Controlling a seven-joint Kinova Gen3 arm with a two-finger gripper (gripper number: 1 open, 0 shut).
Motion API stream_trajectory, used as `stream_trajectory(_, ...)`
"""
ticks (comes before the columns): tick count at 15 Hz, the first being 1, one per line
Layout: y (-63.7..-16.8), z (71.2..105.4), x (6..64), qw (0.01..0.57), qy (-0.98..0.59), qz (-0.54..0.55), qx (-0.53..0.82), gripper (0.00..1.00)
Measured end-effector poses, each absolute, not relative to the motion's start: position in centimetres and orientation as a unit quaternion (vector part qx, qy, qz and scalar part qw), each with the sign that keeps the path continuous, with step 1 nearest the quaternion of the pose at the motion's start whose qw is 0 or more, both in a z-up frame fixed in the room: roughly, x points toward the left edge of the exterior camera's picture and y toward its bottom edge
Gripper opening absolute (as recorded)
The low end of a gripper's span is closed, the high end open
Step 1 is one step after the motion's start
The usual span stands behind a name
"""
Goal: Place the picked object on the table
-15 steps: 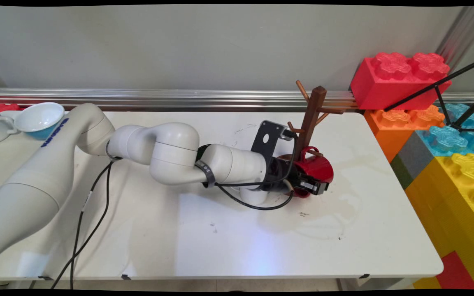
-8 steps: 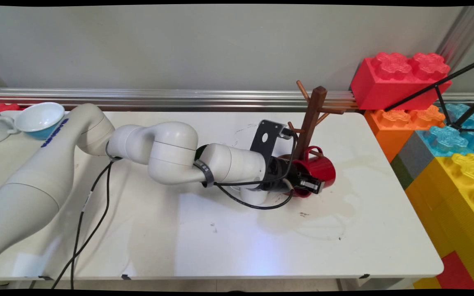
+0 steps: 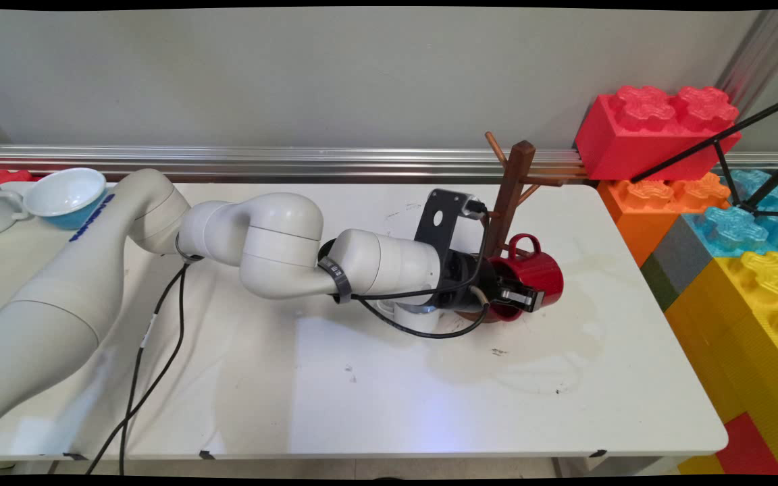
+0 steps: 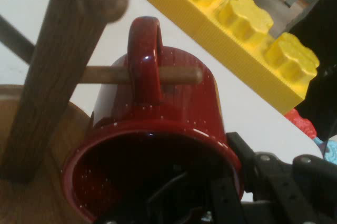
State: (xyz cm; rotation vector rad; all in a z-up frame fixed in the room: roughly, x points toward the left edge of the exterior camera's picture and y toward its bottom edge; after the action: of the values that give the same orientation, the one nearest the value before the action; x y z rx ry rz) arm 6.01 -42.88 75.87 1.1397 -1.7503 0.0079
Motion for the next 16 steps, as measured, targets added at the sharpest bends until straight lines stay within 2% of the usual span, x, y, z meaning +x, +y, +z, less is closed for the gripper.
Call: stream_trajectory(16, -38.6, 78.8, 4.2, 0.507, -0.733, -0.055, 0.449, 0.0)
